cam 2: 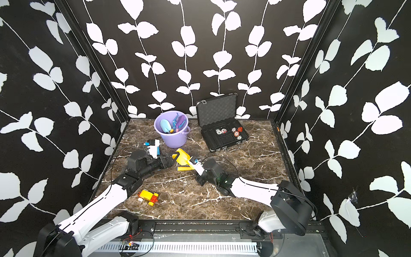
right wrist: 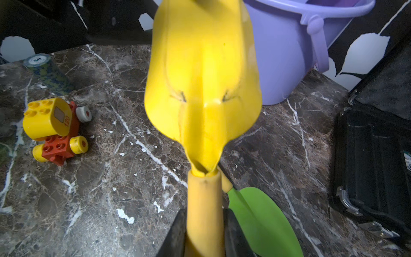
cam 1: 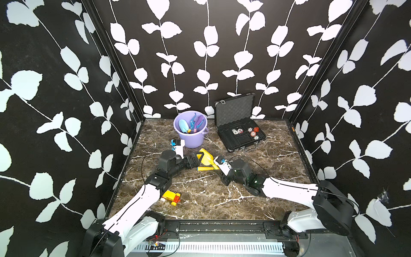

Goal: Organize the gardening tools
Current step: Pick up the gardening tool from the center of the board.

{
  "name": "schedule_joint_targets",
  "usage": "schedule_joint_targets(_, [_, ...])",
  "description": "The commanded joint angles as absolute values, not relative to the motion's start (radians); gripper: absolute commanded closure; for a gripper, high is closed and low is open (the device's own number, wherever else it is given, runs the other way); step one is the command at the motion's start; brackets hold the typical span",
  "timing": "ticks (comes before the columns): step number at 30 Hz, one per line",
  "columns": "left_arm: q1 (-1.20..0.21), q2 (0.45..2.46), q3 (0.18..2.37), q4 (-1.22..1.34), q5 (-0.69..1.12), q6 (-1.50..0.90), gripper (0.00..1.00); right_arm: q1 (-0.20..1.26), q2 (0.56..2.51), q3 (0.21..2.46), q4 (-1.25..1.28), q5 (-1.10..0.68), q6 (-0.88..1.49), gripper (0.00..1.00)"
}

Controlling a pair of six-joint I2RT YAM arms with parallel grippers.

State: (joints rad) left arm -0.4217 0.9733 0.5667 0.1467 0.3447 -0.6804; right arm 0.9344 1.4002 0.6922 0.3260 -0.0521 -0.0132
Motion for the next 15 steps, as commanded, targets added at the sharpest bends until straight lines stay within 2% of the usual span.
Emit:
schedule_joint_targets(1, [-0.416,0.986,0.586,0.185,0.391,-0.696,0.01,0.952,1.375,0.695,0.406,-0.084,-0.041,1.0])
schedule_joint_targets(4, [-0.416,1.003,0.597,0.188,0.417,-0.693,0.03,0.963,1.379,0.708,0.391,-0.084,-0.053,1.0])
schedule_joint_targets(9, [-0.416,1.005,0.617,0.182,0.452,-0.682,0.29,0.971,1.383,0.715,0.384,-0.08,-0.059,1.0])
schedule_joint_targets(15, [-0.416,0.962,0.618,0.127,0.461,-0.65,0.35,0.973,1.389,0.726,0.378,-0.071,-0.066,1.0])
